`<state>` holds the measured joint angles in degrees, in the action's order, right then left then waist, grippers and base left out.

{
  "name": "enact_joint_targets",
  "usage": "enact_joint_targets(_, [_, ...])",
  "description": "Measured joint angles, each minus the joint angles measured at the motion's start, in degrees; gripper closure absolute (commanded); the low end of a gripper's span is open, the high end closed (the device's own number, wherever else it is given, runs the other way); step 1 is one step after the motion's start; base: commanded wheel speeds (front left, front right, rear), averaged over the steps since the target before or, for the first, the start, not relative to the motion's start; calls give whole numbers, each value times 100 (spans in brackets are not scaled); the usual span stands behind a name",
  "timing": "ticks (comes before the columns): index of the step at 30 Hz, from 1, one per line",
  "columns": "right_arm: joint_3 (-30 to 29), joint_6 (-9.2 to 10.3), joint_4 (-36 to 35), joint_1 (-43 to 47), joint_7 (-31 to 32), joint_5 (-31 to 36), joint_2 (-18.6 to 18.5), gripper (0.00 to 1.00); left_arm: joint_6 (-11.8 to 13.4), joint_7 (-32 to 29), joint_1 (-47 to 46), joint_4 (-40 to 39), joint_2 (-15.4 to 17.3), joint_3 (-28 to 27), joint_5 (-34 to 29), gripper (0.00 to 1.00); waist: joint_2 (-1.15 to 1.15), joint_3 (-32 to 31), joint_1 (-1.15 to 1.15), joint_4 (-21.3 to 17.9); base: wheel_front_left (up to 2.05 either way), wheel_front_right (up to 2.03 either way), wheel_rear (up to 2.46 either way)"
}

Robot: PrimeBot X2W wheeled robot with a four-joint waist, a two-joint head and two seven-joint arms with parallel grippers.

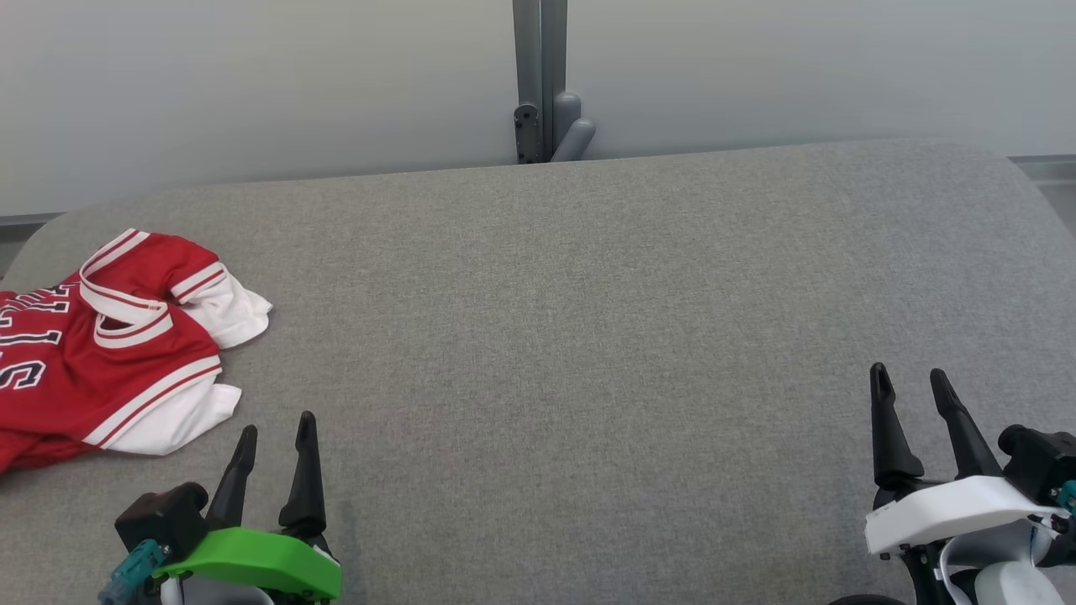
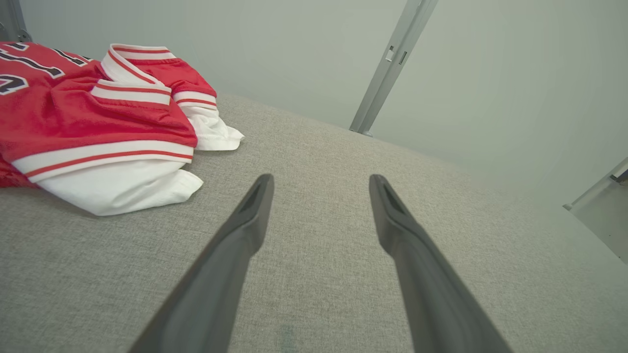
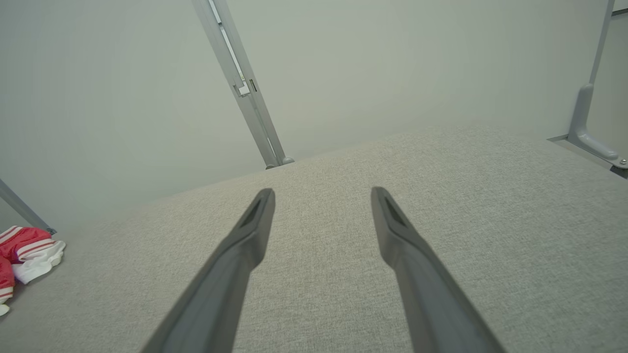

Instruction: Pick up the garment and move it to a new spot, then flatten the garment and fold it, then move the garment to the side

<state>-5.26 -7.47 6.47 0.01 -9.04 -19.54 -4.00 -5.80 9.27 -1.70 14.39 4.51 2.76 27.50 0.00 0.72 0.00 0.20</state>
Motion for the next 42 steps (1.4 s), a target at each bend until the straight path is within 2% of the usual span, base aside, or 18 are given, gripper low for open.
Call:
enact_joint_targets(16, [-54, -1, 70, 0, -216, 784, -45, 0, -26, 200, 104, 57, 41, 11, -916, 0, 0, -4, 0, 17, 0, 0, 0])
enact_joint_targets(42, [-140, -1, 171, 9, -503, 1845, -48, 0, -53, 490, 178, 203, 38, -66, -2051, 0, 0, -12, 0, -2, 0, 0, 0])
